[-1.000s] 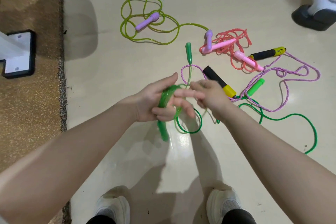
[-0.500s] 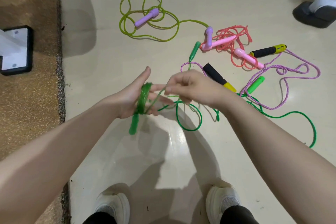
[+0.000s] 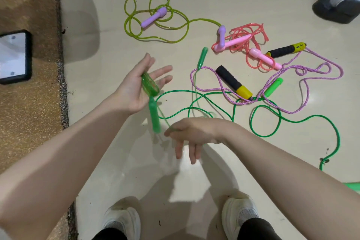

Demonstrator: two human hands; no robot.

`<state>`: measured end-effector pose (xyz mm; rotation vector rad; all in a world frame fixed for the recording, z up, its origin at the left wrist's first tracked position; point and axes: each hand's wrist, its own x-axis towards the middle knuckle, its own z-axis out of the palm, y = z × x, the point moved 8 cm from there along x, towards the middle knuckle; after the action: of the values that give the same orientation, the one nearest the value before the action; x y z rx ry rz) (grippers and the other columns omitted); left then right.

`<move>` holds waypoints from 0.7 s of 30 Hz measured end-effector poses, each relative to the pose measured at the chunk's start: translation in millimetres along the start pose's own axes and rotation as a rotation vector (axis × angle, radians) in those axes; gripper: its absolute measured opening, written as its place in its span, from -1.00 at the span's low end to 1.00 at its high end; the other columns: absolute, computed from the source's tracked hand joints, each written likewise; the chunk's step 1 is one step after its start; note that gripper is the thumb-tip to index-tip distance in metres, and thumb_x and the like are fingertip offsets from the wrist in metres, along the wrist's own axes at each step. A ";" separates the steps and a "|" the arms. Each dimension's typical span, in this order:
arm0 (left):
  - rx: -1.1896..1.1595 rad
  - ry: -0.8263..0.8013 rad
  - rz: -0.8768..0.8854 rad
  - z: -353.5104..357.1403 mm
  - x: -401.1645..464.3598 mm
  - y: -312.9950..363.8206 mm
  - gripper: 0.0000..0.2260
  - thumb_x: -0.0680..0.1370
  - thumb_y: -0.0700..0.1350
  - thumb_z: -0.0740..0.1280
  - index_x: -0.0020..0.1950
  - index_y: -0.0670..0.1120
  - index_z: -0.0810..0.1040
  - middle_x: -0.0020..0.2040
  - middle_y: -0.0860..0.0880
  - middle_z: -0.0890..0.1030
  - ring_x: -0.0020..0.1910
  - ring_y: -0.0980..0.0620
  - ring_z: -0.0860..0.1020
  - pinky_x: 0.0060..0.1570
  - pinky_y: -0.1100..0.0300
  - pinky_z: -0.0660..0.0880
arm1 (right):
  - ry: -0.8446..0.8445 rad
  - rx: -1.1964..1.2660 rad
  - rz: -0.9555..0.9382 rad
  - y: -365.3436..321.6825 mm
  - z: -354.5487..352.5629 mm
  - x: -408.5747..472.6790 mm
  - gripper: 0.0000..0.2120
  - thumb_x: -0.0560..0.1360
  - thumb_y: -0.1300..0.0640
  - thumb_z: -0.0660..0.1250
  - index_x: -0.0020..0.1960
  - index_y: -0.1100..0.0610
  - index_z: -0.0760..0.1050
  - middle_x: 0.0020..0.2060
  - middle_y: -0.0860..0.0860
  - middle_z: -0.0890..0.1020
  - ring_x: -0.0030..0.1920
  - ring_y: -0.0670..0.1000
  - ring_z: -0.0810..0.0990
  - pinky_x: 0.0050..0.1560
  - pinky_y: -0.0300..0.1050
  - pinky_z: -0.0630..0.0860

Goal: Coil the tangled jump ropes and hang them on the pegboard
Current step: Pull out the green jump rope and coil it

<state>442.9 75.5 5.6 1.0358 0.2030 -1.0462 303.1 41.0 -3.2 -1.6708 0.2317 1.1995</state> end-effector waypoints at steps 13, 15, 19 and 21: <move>0.518 -0.728 -0.422 70.5 -52.1 -55.1 -0.17 0.30 0.53 0.09 0.18 -0.11 0.60 -0.26 -0.18 0.66 -0.71 0.18 0.23 -0.54 0.23 0.15 | 0.853 0.303 -0.458 -21.6 -107.3 -40.0 -0.77 0.50 0.20 0.34 -0.33 0.15 0.46 -0.45 -0.08 0.47 -0.39 -0.11 0.39 -0.29 -0.25 0.36; 0.380 -0.777 -0.369 78.7 -51.6 -46.4 -0.22 0.26 0.47 0.25 0.22 -0.08 0.57 -0.21 -0.16 0.67 -0.68 0.19 0.31 -0.53 0.27 0.21 | 0.751 0.281 -0.378 -13.6 -90.9 -26.5 -0.78 0.52 0.26 0.23 -0.30 0.23 0.44 -0.40 0.07 0.46 -0.36 -0.05 0.42 -0.25 -0.19 0.41; 0.153 -0.417 -0.165 58.3 -26.6 -18.8 -0.31 0.34 0.35 0.20 0.27 -0.11 0.50 -0.11 -0.17 0.66 -0.50 0.05 0.53 -0.42 0.26 0.40 | 0.517 0.249 -0.226 6.1 -50.5 2.4 -0.78 0.58 0.13 0.17 -0.13 0.20 0.51 -0.45 0.09 0.37 -0.60 -0.12 0.31 -0.55 -0.32 0.27; 0.050 -0.148 -0.052 30.7 -13.2 -1.0 -0.39 0.48 0.29 0.08 0.28 -0.15 0.44 -0.08 -0.20 0.67 -0.31 -0.04 0.63 -0.30 0.24 0.54 | 0.330 0.051 -0.107 14.3 -25.2 14.1 -0.76 0.59 0.12 0.14 0.01 0.17 0.56 -0.43 0.06 0.42 -0.61 -0.08 0.33 -0.57 -0.32 0.28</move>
<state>425.4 59.5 29.2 0.9974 0.0836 -1.1752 315.7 19.3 -23.5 -1.8067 0.3684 0.8287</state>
